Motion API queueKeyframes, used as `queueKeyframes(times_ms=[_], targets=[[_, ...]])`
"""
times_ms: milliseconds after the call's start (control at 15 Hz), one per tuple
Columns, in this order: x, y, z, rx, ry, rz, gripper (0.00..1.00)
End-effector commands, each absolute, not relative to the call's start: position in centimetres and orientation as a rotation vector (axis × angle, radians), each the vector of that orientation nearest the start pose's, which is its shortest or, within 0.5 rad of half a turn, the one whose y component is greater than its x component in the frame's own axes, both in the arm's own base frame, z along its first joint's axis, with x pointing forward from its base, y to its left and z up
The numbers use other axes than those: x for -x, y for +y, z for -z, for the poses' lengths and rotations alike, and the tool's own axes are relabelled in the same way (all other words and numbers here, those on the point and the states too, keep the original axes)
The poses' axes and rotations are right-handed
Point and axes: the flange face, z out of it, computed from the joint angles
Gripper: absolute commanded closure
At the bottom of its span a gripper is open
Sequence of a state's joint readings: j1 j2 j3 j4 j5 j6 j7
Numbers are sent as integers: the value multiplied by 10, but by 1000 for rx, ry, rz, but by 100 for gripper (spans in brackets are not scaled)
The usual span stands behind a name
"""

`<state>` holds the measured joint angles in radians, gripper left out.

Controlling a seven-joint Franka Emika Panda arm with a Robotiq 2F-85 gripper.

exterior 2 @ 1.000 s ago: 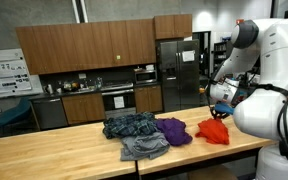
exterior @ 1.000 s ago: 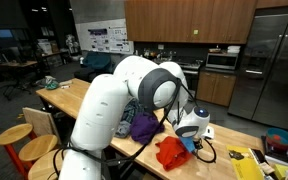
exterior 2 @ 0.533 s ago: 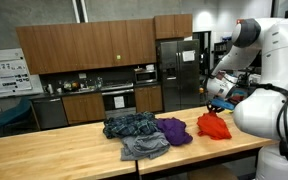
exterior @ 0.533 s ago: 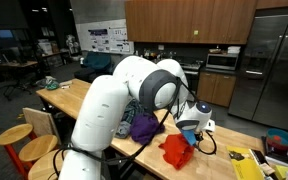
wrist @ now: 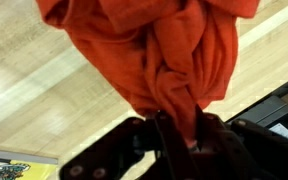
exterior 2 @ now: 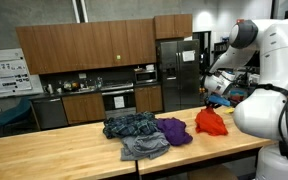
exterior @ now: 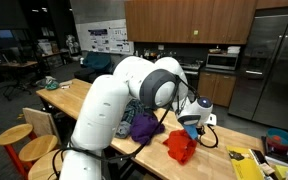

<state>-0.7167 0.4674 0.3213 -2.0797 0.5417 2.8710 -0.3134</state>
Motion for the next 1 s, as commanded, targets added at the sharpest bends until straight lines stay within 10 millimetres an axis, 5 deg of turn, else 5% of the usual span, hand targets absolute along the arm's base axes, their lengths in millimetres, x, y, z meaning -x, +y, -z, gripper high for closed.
queueKeyframes(times_ms=[0, 200, 267, 400, 933], targets=[[-565, -275, -248, 2680, 936, 621, 95], [-570, -274, -248, 2702, 950, 651, 95], [-571, -273, -246, 2709, 970, 664, 54], [-571, -271, -243, 2721, 991, 686, 50], [-539, -256, -237, 2789, 992, 865, 0]])
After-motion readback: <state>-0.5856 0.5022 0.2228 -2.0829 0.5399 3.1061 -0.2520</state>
